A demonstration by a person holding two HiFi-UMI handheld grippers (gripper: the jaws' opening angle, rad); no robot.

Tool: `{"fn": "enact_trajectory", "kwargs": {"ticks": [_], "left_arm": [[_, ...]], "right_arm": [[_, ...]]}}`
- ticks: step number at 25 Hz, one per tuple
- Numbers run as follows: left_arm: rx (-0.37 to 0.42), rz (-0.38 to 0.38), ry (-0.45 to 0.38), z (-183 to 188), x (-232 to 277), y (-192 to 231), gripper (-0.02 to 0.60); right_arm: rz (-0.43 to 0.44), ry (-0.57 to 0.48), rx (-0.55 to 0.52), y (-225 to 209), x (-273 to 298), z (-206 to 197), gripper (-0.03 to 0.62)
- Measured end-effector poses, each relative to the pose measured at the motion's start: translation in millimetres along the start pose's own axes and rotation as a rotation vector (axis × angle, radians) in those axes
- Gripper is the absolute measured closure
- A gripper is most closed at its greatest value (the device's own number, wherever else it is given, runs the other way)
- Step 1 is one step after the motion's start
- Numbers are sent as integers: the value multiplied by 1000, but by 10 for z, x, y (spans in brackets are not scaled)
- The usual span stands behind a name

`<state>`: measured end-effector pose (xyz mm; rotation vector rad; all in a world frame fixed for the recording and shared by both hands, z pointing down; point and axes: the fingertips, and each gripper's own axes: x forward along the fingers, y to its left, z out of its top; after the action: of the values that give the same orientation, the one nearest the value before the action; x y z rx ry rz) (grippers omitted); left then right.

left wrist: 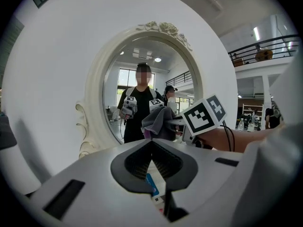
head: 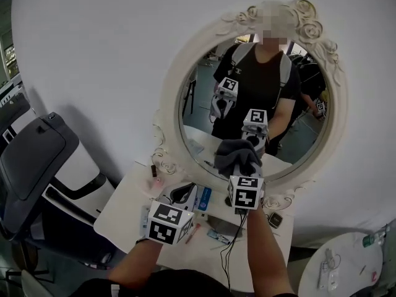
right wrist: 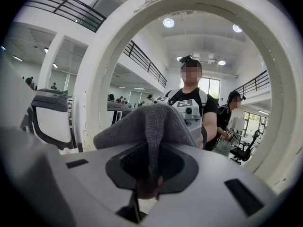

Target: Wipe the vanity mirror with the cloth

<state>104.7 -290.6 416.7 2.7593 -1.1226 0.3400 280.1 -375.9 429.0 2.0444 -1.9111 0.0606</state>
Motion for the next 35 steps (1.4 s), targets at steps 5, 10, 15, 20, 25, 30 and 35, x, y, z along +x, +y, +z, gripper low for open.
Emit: {"fn": "enact_trajectory", "kwargs": {"ticks": [5, 10, 15, 20, 25, 30, 35], "left_arm": [[19, -58, -4, 58, 148, -223, 575], [36, -98, -8, 108, 255, -388, 575], [50, -122, -11, 130, 302, -513, 575], [56, -136, -13, 154, 308, -619, 575], [47, -119, -20, 145, 242, -607, 575], [28, -77, -22, 115, 142, -468, 575], [12, 11, -19, 43, -91, -155, 575]], "right_arm": [[-64, 14, -5, -412, -170, -156, 545], [-120, 40, 8, -826, -336, -319, 540], [-202, 64, 75, -1232, -509, -492, 540], [-290, 59, 155, -1436, -607, -540, 543], [-251, -8, 69, -1279, -660, -443, 548], [13, -131, -14, -483, -633, -147, 549], [176, -190, -78, 330, -441, 272, 549]]}}
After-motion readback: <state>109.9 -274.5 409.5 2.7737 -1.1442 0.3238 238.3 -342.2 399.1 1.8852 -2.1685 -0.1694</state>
